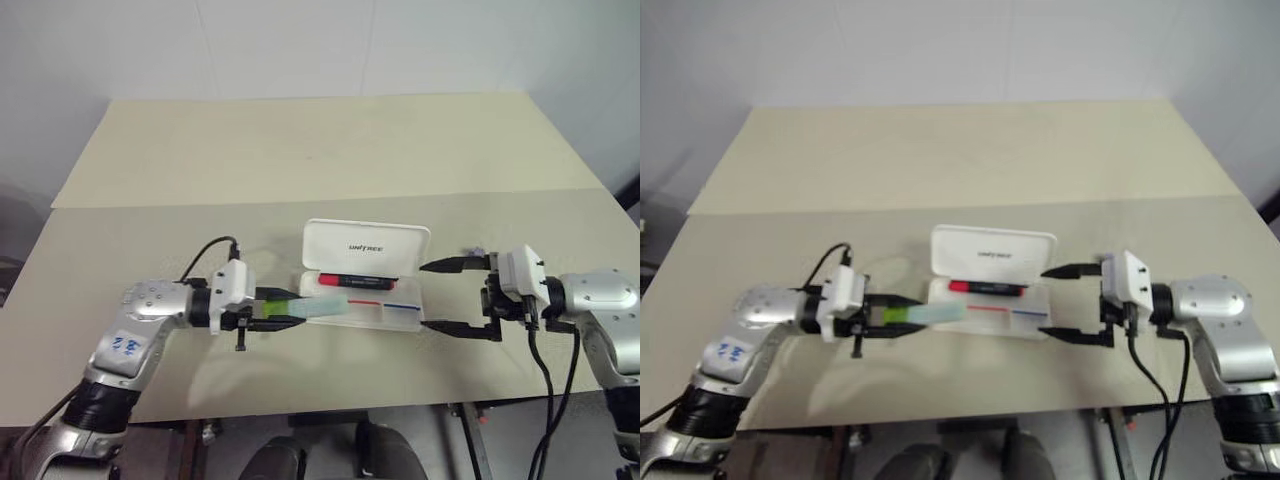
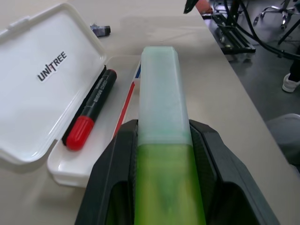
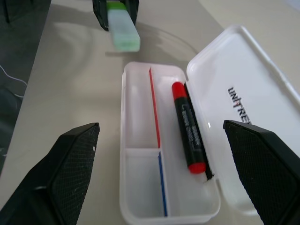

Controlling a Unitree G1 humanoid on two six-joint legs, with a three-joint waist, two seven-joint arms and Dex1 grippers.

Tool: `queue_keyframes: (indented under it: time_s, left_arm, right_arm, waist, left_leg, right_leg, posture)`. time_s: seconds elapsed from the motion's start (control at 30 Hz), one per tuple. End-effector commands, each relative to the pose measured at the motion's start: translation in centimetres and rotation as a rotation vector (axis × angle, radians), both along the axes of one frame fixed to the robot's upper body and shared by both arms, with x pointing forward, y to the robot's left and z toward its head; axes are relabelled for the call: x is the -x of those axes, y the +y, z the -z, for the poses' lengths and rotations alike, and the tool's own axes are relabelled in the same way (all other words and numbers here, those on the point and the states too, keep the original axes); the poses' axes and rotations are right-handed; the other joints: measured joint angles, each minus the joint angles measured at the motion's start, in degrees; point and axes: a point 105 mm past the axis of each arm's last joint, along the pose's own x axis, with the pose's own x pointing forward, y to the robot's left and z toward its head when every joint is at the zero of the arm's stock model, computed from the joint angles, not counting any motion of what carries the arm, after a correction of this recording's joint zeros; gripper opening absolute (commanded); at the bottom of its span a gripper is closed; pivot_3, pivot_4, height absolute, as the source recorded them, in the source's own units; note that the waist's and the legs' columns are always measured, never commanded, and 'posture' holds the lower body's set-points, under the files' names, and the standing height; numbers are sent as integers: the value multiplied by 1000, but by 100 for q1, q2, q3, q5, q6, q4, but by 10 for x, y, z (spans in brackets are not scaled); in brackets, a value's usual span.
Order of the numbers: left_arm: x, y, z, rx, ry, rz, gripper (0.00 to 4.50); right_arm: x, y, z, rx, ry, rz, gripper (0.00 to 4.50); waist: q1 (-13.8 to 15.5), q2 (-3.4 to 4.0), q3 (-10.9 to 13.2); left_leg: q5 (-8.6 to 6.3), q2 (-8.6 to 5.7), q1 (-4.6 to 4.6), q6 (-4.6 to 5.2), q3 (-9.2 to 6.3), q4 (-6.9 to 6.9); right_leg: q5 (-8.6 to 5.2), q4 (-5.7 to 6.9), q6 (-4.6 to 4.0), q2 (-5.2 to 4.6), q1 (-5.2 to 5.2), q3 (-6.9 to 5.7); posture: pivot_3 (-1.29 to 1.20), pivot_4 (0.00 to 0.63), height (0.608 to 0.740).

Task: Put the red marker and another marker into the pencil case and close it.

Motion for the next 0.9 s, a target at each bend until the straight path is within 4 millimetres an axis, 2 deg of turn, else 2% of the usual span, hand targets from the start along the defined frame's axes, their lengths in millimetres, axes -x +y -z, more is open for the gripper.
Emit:
queue_keyframes:
  time_s: [0.03,0.27,0.57,0.9]
  left_arm:
    - [-6,-8,0,-11,-42,24,1143]
    - [-22,-25,8,-9,-52,52,1143]
    - [-27,-41,15,-17,-51,117,1143]
    - [-30,-46,22,-28,-21,135,1143]
  right_arm:
    - [6,-6,-16,-2,-61,31,4500]
    - [13,-10,-18,-2,-69,81,4500]
    - [16,-8,-17,-14,-79,108,4500]
    - [16,-5,-19,-25,-97,123,4500]
  waist:
    - [9,-1,0]
    - [26,-5,-1]
    - [31,-8,-1]
    - [22,-11,-3]
  left_leg:
    - [0,0,0,0,0,2]
    - [0,-3,-9,0,-1,26]
    - [0,-3,-13,0,-2,38]
    - [0,-4,-18,0,-3,45]
  right_leg:
    - [0,2,0,0,1,0]
    - [2,3,4,-1,5,-5]
    - [3,5,5,-1,6,-7]
    - [5,5,9,-1,6,-9]
  posture:
    - [0,150,740]
    - [0,150,740]
    - [0,150,740]
    - [0,150,740]
